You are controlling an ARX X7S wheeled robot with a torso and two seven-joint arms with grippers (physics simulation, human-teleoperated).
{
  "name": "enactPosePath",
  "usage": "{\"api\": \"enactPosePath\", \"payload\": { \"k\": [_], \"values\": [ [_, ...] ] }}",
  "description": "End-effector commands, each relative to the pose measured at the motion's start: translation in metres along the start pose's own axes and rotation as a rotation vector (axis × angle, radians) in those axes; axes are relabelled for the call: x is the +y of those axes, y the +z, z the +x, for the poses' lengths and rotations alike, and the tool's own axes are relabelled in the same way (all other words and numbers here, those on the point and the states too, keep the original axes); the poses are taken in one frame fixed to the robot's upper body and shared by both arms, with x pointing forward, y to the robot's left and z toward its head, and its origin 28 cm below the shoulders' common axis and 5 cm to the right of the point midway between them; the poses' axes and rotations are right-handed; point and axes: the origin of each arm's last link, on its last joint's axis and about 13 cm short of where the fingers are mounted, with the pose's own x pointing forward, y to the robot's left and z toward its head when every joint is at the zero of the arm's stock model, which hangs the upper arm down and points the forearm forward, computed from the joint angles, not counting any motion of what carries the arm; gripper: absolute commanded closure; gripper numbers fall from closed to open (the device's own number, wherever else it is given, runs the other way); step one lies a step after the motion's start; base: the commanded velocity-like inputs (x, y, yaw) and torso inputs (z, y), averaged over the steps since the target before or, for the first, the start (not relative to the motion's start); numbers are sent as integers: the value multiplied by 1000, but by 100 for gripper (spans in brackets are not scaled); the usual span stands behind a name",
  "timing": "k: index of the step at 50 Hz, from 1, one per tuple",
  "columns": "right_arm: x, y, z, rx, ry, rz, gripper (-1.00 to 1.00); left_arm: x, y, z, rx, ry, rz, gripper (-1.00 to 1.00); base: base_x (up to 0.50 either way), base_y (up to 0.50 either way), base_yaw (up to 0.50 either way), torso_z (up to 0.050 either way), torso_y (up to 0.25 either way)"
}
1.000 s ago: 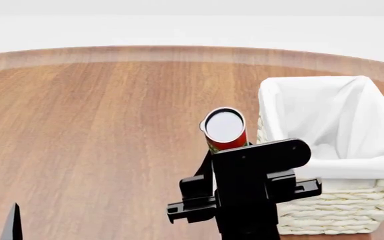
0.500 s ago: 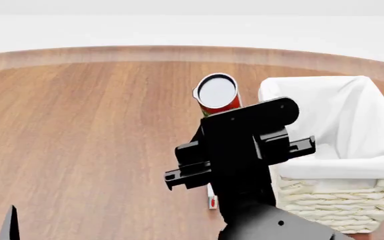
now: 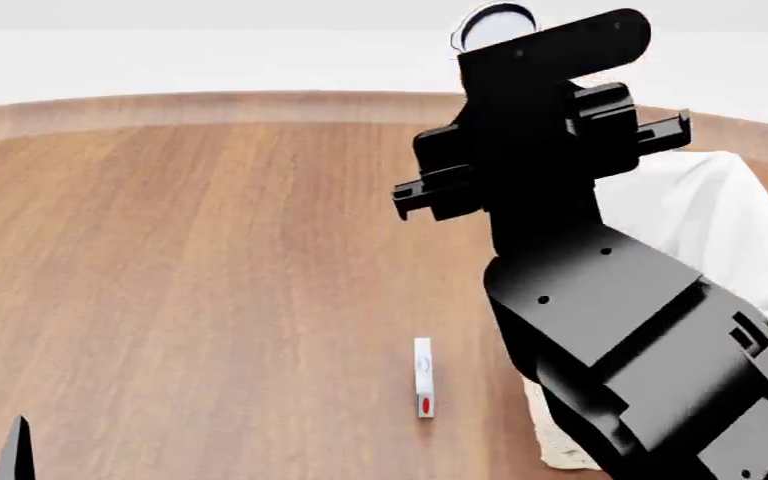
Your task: Pick up the tomato sauce, and put it in the basket.
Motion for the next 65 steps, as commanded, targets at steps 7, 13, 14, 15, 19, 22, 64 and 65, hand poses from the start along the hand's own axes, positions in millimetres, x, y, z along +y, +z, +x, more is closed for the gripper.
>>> {"api": "enactPosePath", "payload": {
  "k": [7,13,14,15,19,22,64,65],
  "values": [
    [-44,24,46,49,-133,-48,100,0,-2,1,5,4,4,-100,0,0,0,0,1],
    [-58,26,59,96,-180,-41,100,-1,-3,3,7,5,5,-100,0,0,0,0,0],
    [-58,25,59,110,-185,-23,100,0,-2,3,8,6,1,-100,0,0,0,0,0],
    [-59,24,59,115,-184,-9,100,0,-1,3,5,6,2,-100,0,0,0,0,0],
    [-62,18,59,134,-198,0,100,-1,0,2,5,1,2,-100,0,0,0,0,0],
    [-67,15,61,162,-215,5,100,-2,-1,1,5,-1,3,-100,0,0,0,0,0],
    [-83,-2,67,464,-91,199,100,0,0,-1,2,7,12,-100,0,0,0,0,0],
    [-82,-3,67,470,-90,205,100,0,0,-1,2,8,11,-100,0,0,0,0,0]
  ]
}}
